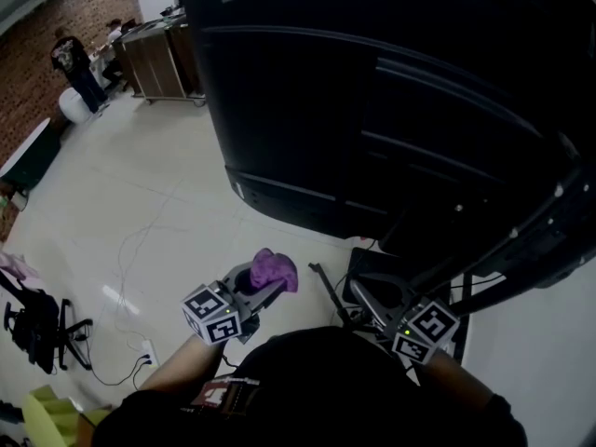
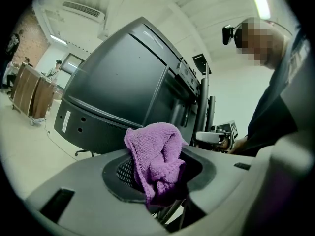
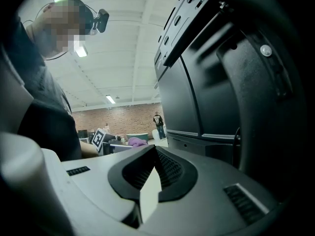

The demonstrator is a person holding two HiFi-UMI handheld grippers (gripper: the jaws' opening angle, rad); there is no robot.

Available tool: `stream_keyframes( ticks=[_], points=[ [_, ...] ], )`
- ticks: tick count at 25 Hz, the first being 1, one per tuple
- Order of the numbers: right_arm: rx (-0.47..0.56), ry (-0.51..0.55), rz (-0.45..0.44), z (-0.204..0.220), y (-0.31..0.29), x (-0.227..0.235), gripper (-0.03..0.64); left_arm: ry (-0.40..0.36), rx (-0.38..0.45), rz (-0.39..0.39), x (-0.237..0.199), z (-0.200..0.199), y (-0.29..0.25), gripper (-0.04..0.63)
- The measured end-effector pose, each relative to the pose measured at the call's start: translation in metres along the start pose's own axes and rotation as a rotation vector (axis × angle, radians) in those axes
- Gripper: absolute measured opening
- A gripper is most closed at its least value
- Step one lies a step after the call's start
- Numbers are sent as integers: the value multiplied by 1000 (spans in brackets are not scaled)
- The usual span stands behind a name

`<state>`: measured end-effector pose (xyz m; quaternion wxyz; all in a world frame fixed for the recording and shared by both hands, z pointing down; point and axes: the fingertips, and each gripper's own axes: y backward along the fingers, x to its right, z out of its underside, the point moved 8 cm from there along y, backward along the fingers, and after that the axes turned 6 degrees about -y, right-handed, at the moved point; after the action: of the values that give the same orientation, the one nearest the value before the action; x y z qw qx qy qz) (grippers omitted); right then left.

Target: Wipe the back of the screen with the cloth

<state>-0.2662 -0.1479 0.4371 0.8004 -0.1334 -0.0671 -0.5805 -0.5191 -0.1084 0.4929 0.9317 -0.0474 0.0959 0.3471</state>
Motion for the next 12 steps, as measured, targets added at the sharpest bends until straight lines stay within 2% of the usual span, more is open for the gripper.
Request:
stream_keyframes(
  ticks=[12],
  points=[
    [3,-2,23,2,7,1,8,-14,-1,18,4,-1,-3,163]
  ],
)
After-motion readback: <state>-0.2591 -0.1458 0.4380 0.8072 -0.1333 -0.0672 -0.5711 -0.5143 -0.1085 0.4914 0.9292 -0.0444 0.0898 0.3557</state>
